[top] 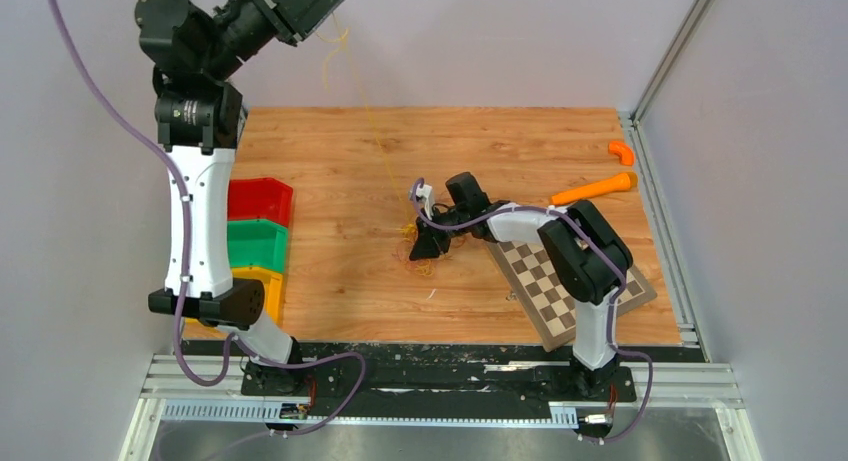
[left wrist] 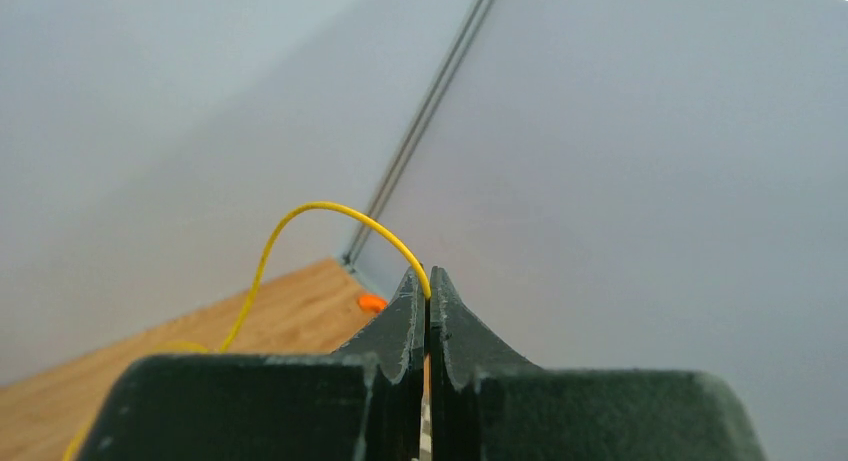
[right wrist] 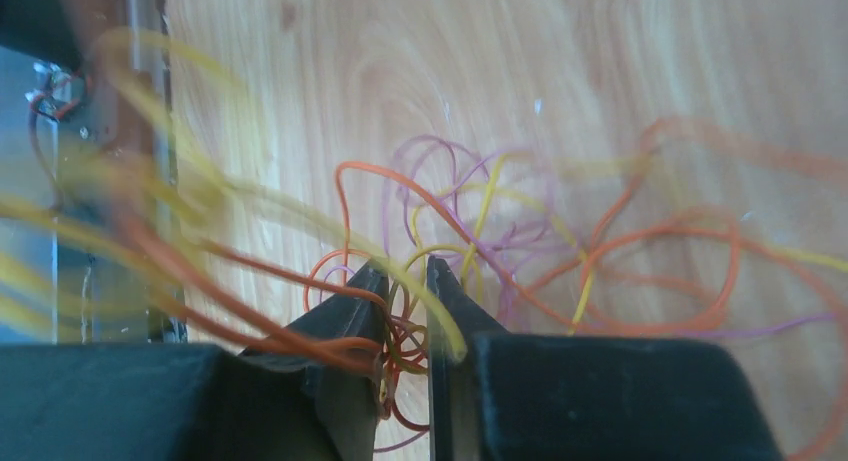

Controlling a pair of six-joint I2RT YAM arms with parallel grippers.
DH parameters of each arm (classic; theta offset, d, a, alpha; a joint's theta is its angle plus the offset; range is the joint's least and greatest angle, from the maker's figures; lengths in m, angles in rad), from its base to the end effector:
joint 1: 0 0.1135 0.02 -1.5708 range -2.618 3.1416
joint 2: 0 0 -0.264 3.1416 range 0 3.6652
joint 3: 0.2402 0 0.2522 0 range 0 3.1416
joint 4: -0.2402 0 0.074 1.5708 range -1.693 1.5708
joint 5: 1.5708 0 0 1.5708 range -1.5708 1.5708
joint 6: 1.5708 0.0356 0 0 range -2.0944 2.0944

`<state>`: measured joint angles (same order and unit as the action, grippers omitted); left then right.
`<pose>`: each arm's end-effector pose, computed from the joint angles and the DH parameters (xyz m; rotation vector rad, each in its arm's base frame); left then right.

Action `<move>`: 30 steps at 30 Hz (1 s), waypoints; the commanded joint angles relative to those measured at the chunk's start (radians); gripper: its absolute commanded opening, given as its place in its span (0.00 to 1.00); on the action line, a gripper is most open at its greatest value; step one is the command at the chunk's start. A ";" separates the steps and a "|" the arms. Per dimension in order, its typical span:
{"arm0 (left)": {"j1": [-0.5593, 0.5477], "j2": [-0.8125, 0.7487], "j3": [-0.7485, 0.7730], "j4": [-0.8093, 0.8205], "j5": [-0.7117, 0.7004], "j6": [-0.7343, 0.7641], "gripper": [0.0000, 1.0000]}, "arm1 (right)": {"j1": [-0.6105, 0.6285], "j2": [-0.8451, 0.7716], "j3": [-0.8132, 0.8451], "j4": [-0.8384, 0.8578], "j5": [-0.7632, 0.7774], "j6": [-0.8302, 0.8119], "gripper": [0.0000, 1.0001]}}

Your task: Untangle the cables

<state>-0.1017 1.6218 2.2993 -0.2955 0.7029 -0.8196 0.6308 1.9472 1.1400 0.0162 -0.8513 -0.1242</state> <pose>0.2768 -0.0514 0.6152 0.1900 1.3673 -1.1965 0.3059 0.2565 0.1543 -1.2495 1.9855 1.2497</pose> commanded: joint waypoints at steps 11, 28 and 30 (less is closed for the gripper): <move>0.153 -0.039 0.214 0.137 -0.256 0.035 0.00 | -0.021 0.052 -0.071 -0.144 0.008 -0.094 0.00; 0.198 -0.158 -0.625 -0.287 -0.150 0.480 0.01 | -0.036 -0.191 0.052 -0.330 -0.150 -0.132 0.00; 0.199 -0.155 -0.709 -0.309 -0.187 0.545 0.12 | -0.036 -0.193 0.077 -0.376 -0.160 -0.157 0.00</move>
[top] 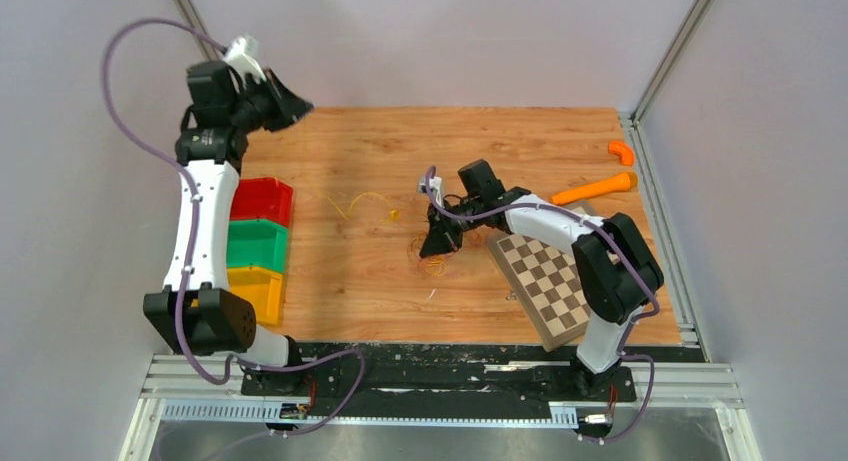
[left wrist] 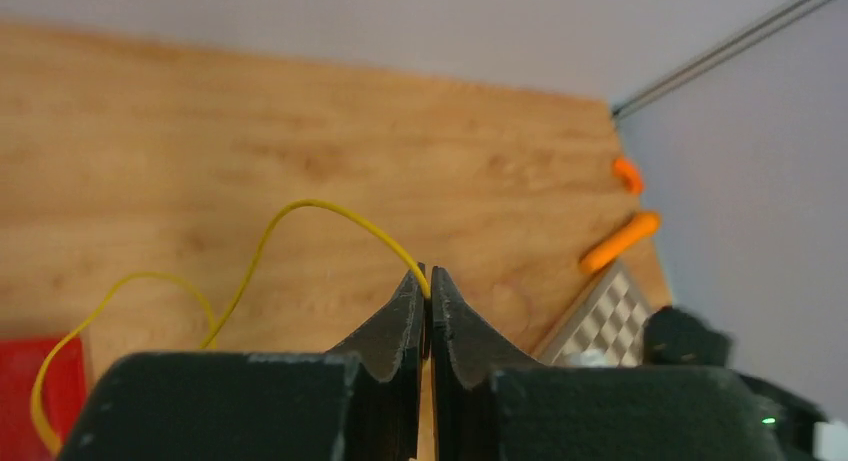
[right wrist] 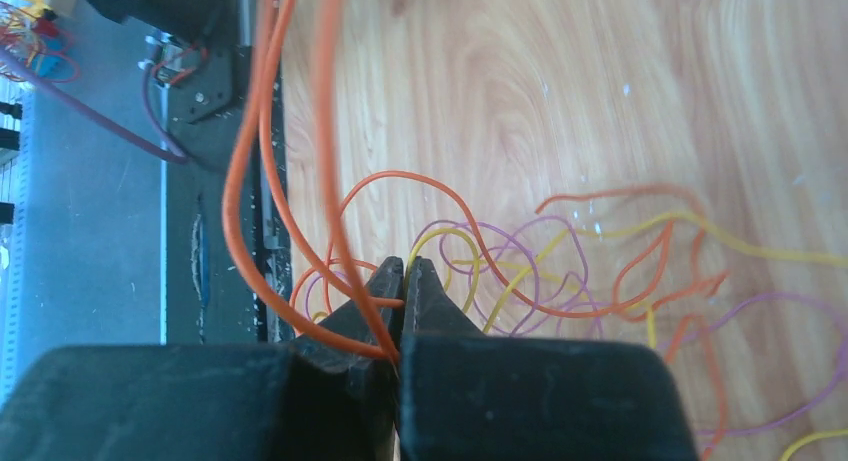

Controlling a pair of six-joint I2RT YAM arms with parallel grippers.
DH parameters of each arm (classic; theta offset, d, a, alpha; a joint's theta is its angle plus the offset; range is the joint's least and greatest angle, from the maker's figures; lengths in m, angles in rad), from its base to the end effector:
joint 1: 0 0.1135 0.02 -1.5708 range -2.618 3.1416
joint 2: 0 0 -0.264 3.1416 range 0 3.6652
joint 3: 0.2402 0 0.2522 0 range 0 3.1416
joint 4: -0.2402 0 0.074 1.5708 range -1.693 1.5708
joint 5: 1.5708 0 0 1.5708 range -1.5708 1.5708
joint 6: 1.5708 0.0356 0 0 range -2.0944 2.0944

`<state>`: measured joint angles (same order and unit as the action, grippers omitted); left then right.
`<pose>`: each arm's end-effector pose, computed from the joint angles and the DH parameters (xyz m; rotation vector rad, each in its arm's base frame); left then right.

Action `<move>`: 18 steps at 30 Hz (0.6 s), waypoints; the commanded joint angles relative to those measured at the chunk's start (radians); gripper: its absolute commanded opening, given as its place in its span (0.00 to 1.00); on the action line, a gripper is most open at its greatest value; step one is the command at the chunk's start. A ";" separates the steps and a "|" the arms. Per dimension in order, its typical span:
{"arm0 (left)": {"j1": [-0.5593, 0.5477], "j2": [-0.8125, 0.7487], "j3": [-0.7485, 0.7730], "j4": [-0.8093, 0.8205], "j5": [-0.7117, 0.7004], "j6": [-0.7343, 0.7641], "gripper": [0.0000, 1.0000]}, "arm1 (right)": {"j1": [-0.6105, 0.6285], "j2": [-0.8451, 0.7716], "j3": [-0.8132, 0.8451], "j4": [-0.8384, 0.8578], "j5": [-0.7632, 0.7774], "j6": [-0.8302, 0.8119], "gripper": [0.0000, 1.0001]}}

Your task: Untangle the cables

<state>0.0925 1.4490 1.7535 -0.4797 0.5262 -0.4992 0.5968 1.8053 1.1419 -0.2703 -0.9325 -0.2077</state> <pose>0.3071 0.0105 0.4880 -0.1313 1.7775 -0.7530 0.2883 0.2304 0.1902 -1.2961 2.0368 1.3278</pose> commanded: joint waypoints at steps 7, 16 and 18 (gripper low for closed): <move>0.050 0.081 -0.181 -0.271 0.077 0.473 0.78 | -0.002 -0.046 0.123 -0.183 -0.139 -0.124 0.00; 0.059 -0.197 -0.474 -0.442 0.638 0.991 0.89 | -0.001 -0.021 0.162 -0.186 -0.243 -0.052 0.00; 0.026 -0.271 -0.606 -0.364 0.653 0.982 0.83 | 0.002 -0.019 0.172 -0.186 -0.271 -0.041 0.00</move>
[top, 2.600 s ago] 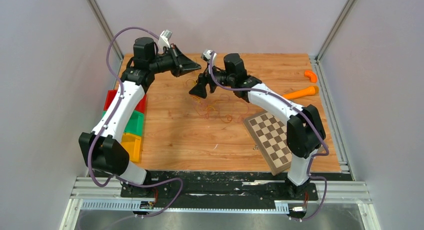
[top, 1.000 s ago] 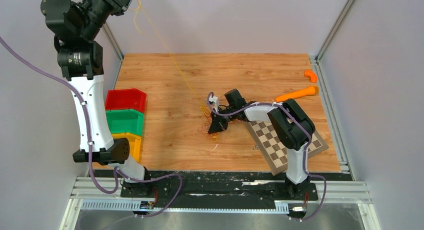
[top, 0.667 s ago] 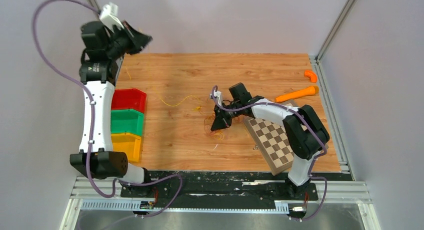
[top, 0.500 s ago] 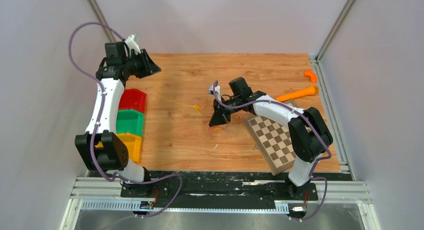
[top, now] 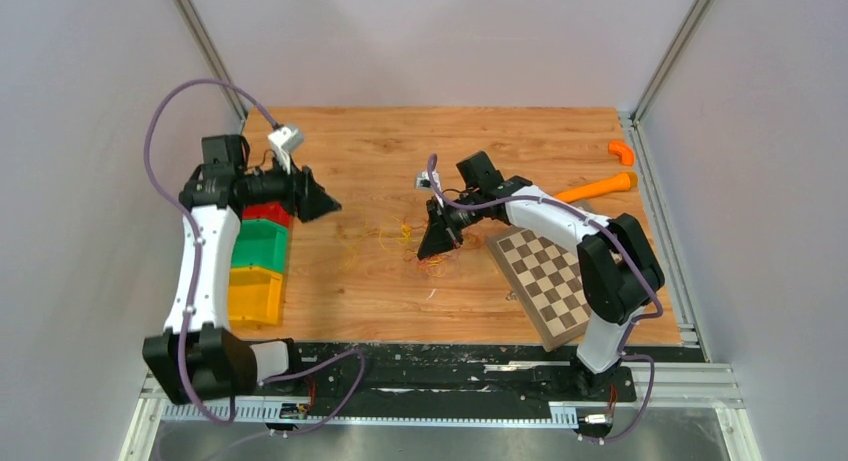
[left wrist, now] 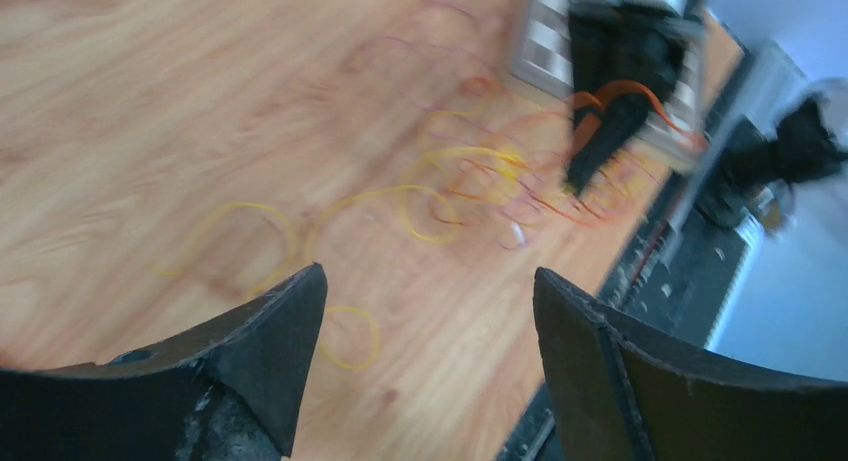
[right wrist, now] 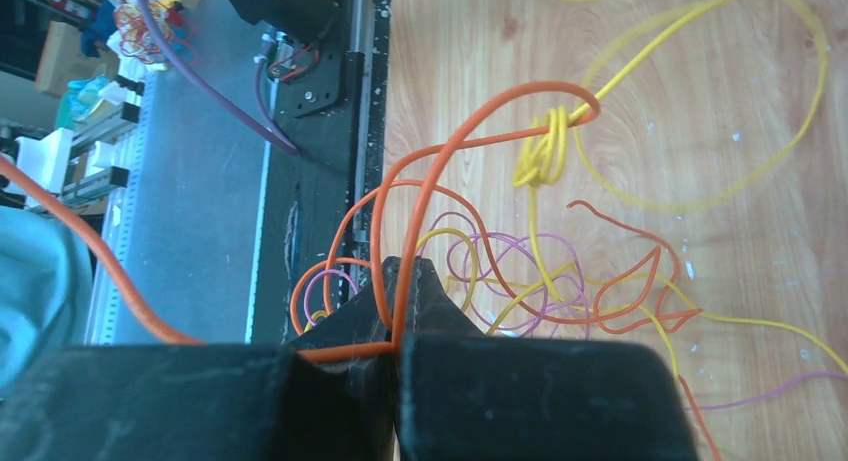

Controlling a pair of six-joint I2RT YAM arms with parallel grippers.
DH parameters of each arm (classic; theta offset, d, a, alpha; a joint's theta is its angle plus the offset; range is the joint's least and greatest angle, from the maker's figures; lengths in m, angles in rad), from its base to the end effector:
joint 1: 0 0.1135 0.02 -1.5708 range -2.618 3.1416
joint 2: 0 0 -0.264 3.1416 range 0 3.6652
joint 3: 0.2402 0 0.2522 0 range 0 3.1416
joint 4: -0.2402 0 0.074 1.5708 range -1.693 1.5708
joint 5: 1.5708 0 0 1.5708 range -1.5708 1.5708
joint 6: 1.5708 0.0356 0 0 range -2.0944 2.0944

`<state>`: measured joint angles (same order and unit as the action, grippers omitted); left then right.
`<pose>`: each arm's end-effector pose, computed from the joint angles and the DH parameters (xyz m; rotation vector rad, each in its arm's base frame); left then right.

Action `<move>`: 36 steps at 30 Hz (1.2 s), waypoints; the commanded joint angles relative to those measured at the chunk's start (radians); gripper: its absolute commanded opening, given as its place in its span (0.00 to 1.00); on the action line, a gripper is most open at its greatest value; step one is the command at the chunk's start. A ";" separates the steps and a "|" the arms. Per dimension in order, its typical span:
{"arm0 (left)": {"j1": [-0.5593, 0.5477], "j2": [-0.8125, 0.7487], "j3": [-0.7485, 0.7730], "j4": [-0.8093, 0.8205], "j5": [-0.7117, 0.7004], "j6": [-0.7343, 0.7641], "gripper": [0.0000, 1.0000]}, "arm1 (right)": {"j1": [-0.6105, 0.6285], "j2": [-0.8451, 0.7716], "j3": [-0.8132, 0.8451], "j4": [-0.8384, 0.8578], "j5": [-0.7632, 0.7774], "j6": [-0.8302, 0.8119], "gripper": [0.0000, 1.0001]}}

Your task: Untangle the cables

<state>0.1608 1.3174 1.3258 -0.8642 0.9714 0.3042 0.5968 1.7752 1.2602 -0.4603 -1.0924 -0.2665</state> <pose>0.2613 0.0126 0.3601 0.5618 2.0589 -0.8954 0.2858 0.2324 0.2287 -1.3676 1.9317 1.5125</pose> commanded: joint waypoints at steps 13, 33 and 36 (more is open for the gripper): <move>-0.328 -0.253 -0.600 0.663 0.126 -0.172 0.72 | 0.074 -0.038 0.071 0.005 -0.116 0.060 0.00; -0.435 -0.023 -0.604 0.811 0.057 -0.181 0.63 | 0.104 -0.045 0.102 0.008 -0.116 0.090 0.00; -0.450 -0.009 -0.606 0.800 0.064 -0.180 0.51 | 0.102 -0.052 0.099 0.008 -0.109 0.090 0.00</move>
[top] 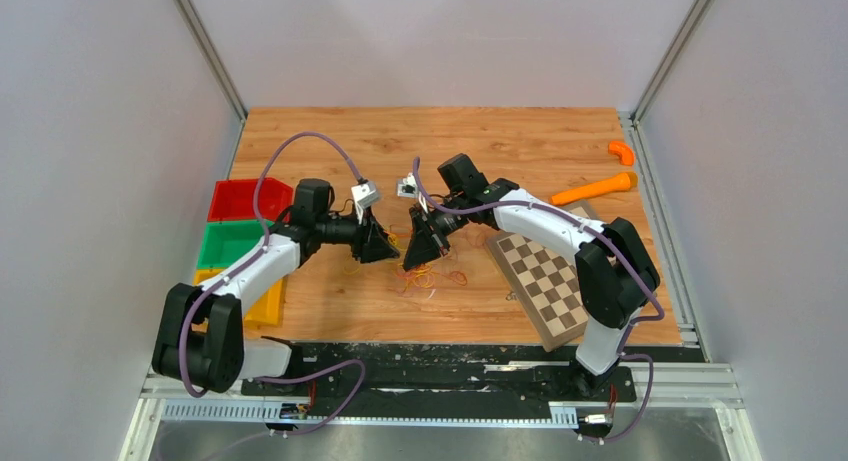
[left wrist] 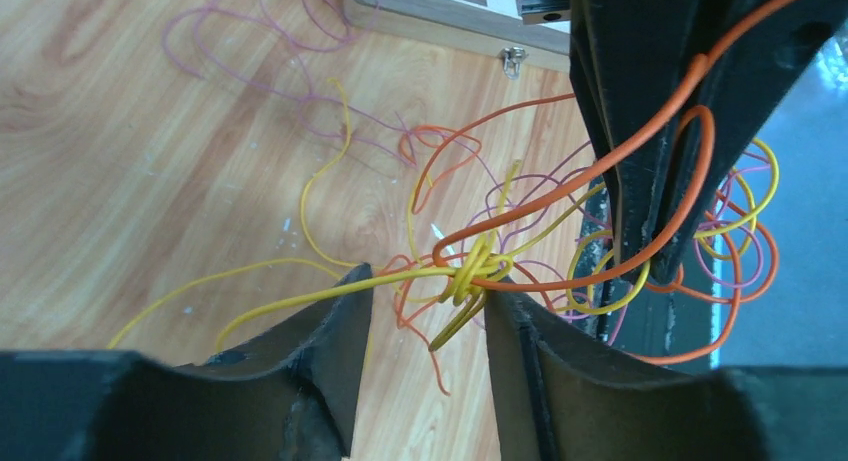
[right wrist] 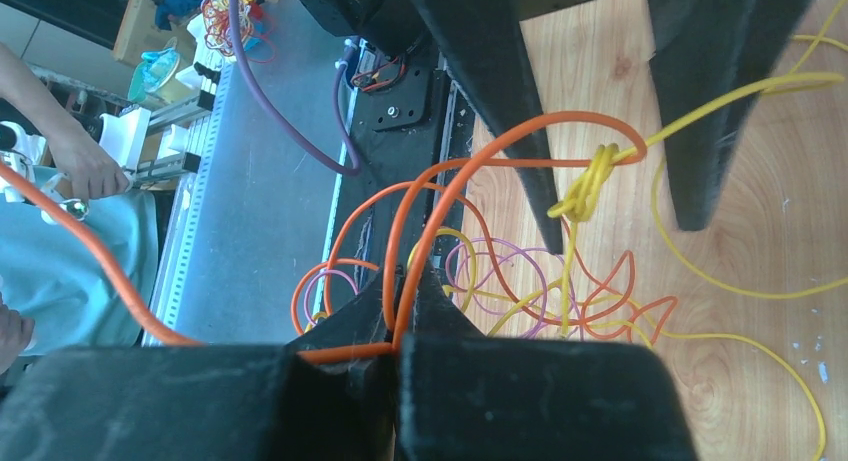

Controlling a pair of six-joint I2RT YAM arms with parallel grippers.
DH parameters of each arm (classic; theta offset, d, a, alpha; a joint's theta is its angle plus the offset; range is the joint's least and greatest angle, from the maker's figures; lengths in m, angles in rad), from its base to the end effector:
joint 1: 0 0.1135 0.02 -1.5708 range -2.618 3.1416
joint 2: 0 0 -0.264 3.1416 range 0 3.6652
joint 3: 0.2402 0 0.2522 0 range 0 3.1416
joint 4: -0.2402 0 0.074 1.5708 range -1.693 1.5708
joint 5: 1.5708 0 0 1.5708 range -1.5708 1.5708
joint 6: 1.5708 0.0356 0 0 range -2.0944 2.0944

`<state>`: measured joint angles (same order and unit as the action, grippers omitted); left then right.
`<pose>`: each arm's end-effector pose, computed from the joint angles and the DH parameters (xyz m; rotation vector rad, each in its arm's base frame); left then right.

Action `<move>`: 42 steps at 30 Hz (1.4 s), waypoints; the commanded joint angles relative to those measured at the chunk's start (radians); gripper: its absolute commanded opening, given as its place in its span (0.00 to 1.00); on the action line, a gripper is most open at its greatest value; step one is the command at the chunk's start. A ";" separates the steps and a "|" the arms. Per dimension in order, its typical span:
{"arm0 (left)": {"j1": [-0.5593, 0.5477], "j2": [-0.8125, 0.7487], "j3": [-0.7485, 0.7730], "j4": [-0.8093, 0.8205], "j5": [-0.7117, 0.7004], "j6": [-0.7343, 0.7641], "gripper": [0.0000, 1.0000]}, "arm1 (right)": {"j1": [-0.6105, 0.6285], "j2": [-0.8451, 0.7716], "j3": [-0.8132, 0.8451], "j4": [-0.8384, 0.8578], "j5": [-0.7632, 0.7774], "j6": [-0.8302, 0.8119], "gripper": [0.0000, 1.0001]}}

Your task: Untangle the cables

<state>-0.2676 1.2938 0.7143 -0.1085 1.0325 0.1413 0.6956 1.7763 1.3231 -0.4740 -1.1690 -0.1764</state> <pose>0.2397 -0.0974 0.2249 0.9518 1.8902 -1.2188 0.2654 0.2643 0.2483 -1.4381 1.8797 1.6757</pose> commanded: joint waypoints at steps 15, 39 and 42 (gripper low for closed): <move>0.456 -0.204 0.248 -0.399 0.041 -0.004 0.00 | -0.352 -0.060 -0.159 -0.063 0.189 -0.134 0.00; 0.807 -0.025 0.609 -0.236 -0.244 -0.221 0.00 | -0.629 0.050 -0.132 -0.147 0.403 -0.266 0.03; 0.806 -0.014 0.632 -0.253 -0.197 -0.212 0.00 | -0.633 0.052 -0.129 -0.149 0.407 -0.265 0.00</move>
<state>0.5365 1.2682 1.2942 -0.3973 0.8509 -0.0685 0.0521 1.8294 1.1717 -0.6029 -0.7925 -0.3988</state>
